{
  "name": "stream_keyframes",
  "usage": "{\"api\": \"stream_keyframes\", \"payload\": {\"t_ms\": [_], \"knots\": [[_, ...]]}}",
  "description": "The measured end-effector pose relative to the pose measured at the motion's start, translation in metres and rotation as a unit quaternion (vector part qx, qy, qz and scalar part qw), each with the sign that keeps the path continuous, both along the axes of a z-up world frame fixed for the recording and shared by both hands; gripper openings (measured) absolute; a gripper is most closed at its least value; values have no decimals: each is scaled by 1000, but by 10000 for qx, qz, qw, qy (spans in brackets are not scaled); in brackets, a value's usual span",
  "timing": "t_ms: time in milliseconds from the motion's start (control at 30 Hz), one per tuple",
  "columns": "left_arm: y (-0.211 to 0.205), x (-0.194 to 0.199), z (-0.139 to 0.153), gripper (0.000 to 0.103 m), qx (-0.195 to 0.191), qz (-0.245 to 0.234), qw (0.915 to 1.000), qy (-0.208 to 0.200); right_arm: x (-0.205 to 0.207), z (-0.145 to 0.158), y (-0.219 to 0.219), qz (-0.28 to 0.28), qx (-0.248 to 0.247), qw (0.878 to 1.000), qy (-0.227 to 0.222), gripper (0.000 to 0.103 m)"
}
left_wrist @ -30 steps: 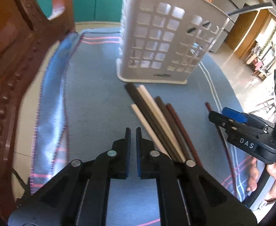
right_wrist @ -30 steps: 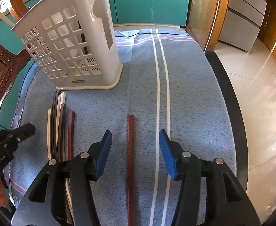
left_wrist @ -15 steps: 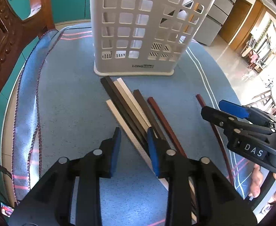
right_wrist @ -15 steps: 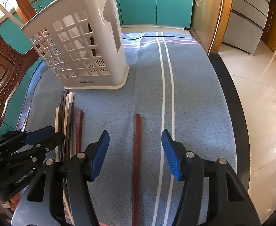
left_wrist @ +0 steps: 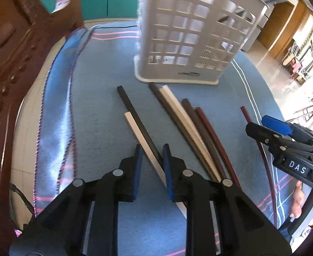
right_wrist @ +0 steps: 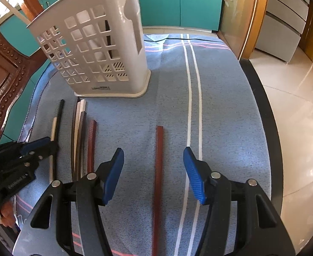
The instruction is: Organize utensils
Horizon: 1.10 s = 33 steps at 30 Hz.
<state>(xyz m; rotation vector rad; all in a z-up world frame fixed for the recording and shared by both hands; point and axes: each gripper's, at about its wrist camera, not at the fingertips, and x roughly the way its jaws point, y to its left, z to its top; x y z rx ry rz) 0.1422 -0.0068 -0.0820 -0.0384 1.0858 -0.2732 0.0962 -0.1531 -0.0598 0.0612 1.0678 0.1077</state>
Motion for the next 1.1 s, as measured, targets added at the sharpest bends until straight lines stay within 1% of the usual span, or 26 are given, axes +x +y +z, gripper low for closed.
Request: {"api": "stream_keyframes", "payload": {"t_ms": [100,133,233,267,333,433,467,567,800,867,933,1033,1100], "knots": [[6,0,1,24,-4,16,10000,11,1,1,-2,-44,17,10000,-3,57],[6,0,0,27,53,46,10000,15,1,1,-2,-47,17,10000,-4,57],[0,1,-1,30,286,68,9995,-68,1,0,0,-12,-18,10000,1,62],[-2,1,-2,29,347,71,9993,-103,0,0,1,-2,-29,10000,2,62],[-7,-1,1,20,380,84,9991,-155,0,-1,2,24,-50,10000,17,62],[-8,-1,2,14,101,74,9999,-89,0,-2,2,7,-64,10000,31,62],[-7,-2,2,13,94,114,9999,-90,1,-2,1,-9,-61,10000,32,62],[-7,-3,4,13,29,188,9997,-136,1,-2,-2,-41,-55,10000,35,62],[11,-15,25,13,-464,277,9980,-328,3,-3,-1,-24,-77,10000,43,62],[11,-15,28,13,-441,345,9978,-367,3,-3,-1,-41,-85,9999,45,62],[14,-14,26,15,-303,439,9979,-368,4,-4,-1,-53,-91,9999,46,62],[13,-10,18,19,-113,497,9983,-274,4,-3,0,-53,-107,9999,38,62],[8,-8,14,25,-27,433,9988,-232,4,-3,0,-60,-120,9999,33,62]]}}
